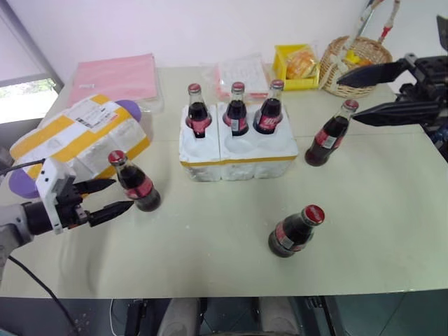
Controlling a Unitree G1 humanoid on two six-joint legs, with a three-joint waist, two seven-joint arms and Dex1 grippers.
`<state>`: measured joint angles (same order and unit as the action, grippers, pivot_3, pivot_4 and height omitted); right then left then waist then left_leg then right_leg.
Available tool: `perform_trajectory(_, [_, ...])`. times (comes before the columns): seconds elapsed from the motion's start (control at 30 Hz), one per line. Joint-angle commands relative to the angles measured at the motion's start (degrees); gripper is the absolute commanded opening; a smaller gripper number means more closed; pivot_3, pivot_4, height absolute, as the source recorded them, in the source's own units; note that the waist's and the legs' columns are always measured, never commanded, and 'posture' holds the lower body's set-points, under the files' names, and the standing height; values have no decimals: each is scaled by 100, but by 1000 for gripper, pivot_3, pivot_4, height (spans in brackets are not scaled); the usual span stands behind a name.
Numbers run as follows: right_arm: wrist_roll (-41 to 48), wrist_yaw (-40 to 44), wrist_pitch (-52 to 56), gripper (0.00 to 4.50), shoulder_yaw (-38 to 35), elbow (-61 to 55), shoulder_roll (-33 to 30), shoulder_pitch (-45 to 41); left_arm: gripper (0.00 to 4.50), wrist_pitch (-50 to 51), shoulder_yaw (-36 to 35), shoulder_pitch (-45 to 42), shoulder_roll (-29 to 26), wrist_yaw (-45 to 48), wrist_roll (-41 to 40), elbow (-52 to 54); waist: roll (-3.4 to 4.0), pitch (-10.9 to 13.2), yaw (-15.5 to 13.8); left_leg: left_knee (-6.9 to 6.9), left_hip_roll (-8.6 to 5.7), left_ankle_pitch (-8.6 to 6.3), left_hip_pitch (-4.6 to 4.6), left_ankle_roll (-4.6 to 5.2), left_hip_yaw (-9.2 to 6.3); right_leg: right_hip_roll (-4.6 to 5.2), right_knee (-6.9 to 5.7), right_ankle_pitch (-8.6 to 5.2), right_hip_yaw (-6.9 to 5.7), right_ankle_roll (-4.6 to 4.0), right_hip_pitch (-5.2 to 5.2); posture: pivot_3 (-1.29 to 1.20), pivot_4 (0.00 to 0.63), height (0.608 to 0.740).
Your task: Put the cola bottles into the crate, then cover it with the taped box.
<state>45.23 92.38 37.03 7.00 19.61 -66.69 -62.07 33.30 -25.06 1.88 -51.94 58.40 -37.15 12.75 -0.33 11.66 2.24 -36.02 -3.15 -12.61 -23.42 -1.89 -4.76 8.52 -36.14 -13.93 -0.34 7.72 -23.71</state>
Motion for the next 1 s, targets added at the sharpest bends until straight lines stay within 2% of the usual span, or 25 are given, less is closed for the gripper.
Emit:
perform_trajectory(0.03, [129, 12, 56, 4500, -251, -271, -20, 67, 4488, -228, 220, -346, 215, -212, 152, -138, -1, 0, -3, -1, 0, 0, 0, 0, 0, 0, -1, 0, 0, 0, 0, 0, 150, 738])
perform_trajectory(0.4, [79, 12, 182, 4500, -423, -430, 116, 218, 4488, -360, 942, -835, 635, -202, 380, -396, -1, 0, 12, -8, -1, 1, 0, 1, -1, -3, -2, 13, 0, 23, 2, 0, 150, 738])
perform_trajectory(0.5, [66, 12, 174, 4500, -447, -463, 144, 234, 3733, -387, 952, -831, 647, -95, 323, -423, -1, 0, 6, -8, -1, 1, 0, 1, 0, -2, -2, 13, 0, 23, 2, 0, 150, 738])
perform_trajectory(0.57, [53, 12, 164, 4500, -460, -467, 163, 255, 2902, -365, 942, -819, 621, -51, 295, -410, -1, 0, 4, -8, -1, 1, 0, 1, 0, -2, -2, 13, 0, 23, 2, 0, 150, 738])
perform_trajectory(0.83, [61, 12, 114, 4500, -561, -562, 215, 438, 2859, 336, 812, -1351, 356, 27, -161, -126, -5, 2, -4, -9, -2, 1, -1, 1, -2, -3, -1, 14, 0, 23, 3, 0, 150, 738])
perform_trajectory(1.0, [23, 12, 50, 4500, -569, -531, 274, 469, 2859, 1037, 934, -2717, 144, 172, -666, -271, -20, 12, -44, -15, -1, 1, -7, 1, -8, -10, -3, 17, 0, 28, 1, 0, 150, 738])
